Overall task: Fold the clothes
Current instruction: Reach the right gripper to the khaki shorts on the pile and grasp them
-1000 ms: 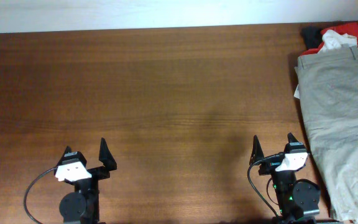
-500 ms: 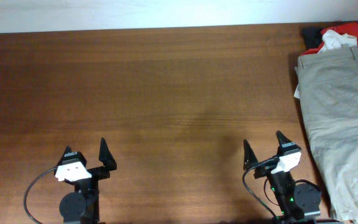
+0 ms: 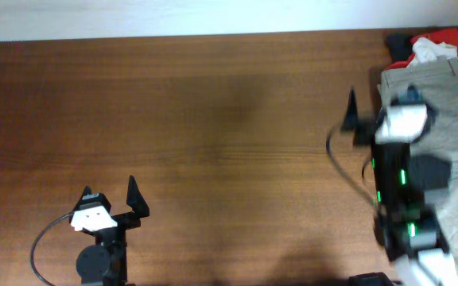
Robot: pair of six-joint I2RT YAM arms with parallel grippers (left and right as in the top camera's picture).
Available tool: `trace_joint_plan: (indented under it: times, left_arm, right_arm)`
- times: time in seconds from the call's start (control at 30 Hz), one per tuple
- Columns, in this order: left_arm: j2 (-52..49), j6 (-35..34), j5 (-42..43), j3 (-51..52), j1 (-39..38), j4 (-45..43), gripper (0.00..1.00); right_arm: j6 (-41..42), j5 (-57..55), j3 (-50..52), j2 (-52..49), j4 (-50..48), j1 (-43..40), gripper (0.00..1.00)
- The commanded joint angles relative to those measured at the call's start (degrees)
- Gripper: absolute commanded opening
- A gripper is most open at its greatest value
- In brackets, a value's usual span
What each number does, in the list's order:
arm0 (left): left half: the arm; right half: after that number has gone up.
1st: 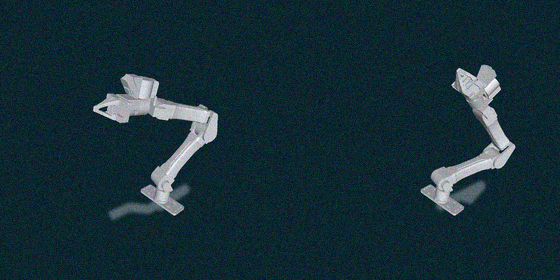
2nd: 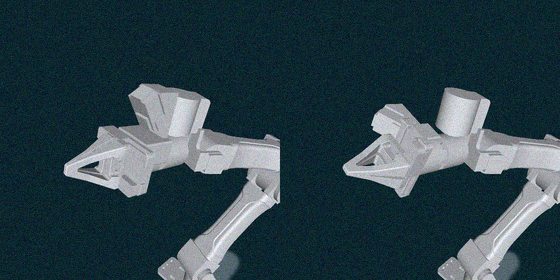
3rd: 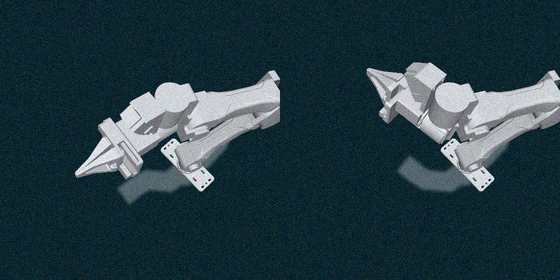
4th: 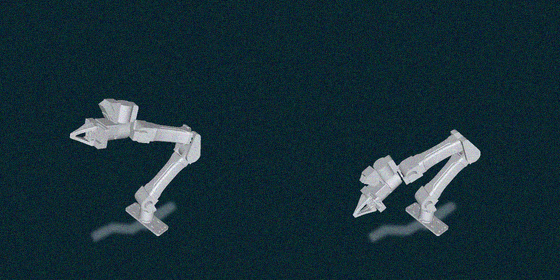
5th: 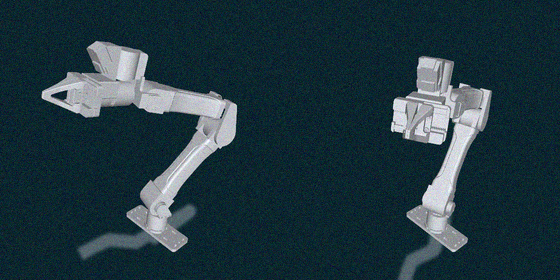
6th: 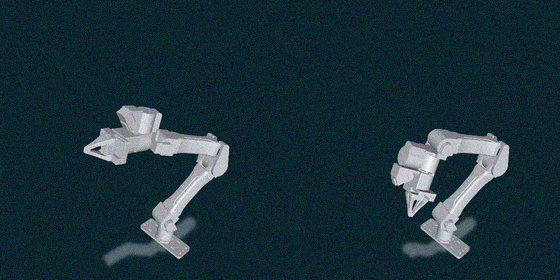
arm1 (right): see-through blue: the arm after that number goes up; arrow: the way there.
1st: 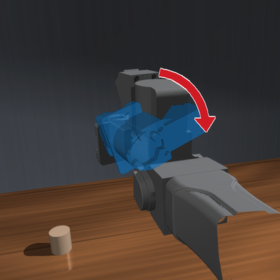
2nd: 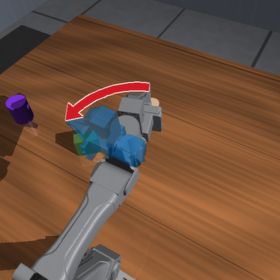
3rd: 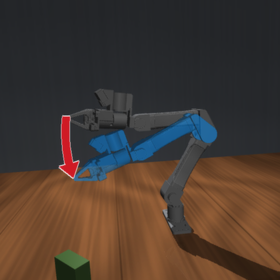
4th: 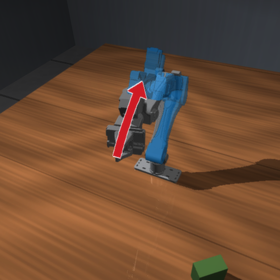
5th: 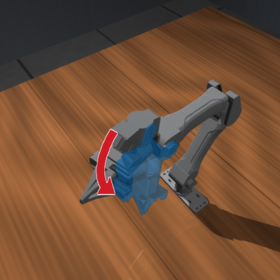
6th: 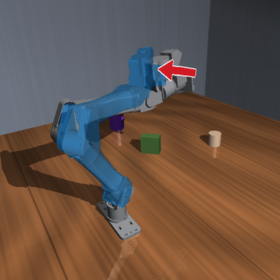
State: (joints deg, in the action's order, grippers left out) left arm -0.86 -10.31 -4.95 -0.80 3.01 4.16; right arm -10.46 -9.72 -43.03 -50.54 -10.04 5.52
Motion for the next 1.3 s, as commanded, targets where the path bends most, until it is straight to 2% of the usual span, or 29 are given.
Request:
trace_joint_plan:
  times: [0.0,0.1,0.13,0.17,0.3,0.4,0.43,0.53,0.57,0.67,0.77,0.9,1.0,1.07,1.27]
  left_arm:
    - [0.46,0.55,-0.28,0.28,0.13,0.17,0.99]
    - [0.46,0.55,-0.28,0.28,0.13,0.17,0.99]
    - [0.46,0.55,-0.28,0.28,0.13,0.17,0.99]
    - [0.46,0.55,-0.28,0.28,0.13,0.17,0.99]
    - [0.46,0.55,-0.28,0.28,0.13,0.17,0.99]
    - [0.46,0.52,-0.28,0.28,0.13,0.17,0.99]
    - [0.46,0.52,-0.28,0.28,0.13,0.17,0.99]
    - [0.46,0.55,-0.28,0.28,0.13,0.17,0.99]
    - [0.46,0.55,-0.28,0.28,0.13,0.17,0.99]
    - [0.46,0.52,-0.28,0.28,0.13,0.17,0.99]
    - [0.46,0.55,-0.28,0.28,0.13,0.17,0.99]
    - [0.46,0.55,-0.28,0.28,0.13,0.17,0.99]
    - [0.46,0.52,-0.28,0.28,0.13,0.17,0.99]
    - [0.46,0.55,-0.28,0.28,0.13,0.17,0.99]
    - [0.46,0.55,-0.28,0.28,0.13,0.17,0.99]
  right_arm:
    - [-3.06,-12.02,-19.17,-19.19,12.22,-0.9,0.99]
    - [-2.8,-7.39,-44.06,-41.92,39.45,-7.45,0.99]
    - [-2.75,-7.19,-47.65,-46.21,45.42,-8.24,0.99]
    - [-2.64,-6.58,-47.84,-48.81,46.31,-8.22,0.99]
    - [-4.79,-13.97,-48.11,-60.76,45.64,-9.46,0.99]
    - [-4.04,-28.65,-48.17,-71.1,45.35,-9.46,0.99]
    - [-4.13,-30.01,-48.17,-72.67,44.24,-9.49,0.99]
    - [-3.23,-29.97,-48.17,-73.5,40.48,-9.79,0.99]
    - [-2.34,-28.94,-48.17,-73.61,38.51,-10.91,0.95]
    - [-2.36,-24.76,-48.17,-73.7,37.16,-11.93,0.96]
    - [-2.38,-24.59,-48.17,-73.79,33.9,-12.0,0.9]
    - [-2.38,-23.96,-48.17,-78.12,32.83,-11.98,0.91]
    - [-2.38,-24.72,-48.17,-78.97,30.88,-12.04,0.85]
    - [-2.38,-25.66,-48.17,-79.21,29.49,-12.9,0.78]
    - [-2.62,-25.86,-48.15,-80.35,28.92,-16.52,0.78]
